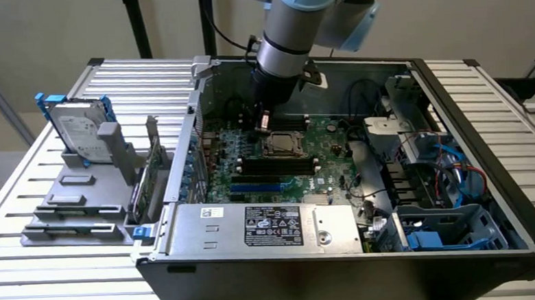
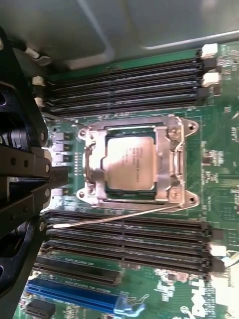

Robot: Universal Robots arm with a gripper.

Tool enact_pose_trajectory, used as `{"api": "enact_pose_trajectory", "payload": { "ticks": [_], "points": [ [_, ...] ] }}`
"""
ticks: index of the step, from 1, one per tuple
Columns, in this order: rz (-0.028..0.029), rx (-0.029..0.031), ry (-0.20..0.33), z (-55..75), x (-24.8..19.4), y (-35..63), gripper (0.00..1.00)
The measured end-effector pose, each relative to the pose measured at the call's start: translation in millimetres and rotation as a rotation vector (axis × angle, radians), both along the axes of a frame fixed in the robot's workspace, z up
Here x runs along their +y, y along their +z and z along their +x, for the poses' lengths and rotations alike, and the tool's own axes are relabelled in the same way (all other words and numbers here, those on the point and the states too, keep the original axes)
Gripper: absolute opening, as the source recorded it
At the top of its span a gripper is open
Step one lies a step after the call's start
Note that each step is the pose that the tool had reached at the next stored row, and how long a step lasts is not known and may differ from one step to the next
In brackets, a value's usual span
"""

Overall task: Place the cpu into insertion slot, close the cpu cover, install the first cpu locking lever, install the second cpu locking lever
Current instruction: 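Close the cpu cover, then install the first cpu locking lever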

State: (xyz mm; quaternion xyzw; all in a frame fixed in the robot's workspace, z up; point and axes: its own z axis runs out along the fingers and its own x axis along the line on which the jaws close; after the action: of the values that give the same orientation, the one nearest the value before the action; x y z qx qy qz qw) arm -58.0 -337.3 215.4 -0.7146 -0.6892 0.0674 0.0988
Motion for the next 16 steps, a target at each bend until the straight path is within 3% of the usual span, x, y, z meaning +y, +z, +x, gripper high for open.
{"api": "enact_pose_trajectory", "payload": {
  "ticks": [5,16],
  "points": [
    [0.0001,-0.0001,0.0,-12.0,-0.8,2.1,0.11],
    [0.0001,0.0005,0.0,-12.5,-0.8,3.2,0.11]
  ]
}}
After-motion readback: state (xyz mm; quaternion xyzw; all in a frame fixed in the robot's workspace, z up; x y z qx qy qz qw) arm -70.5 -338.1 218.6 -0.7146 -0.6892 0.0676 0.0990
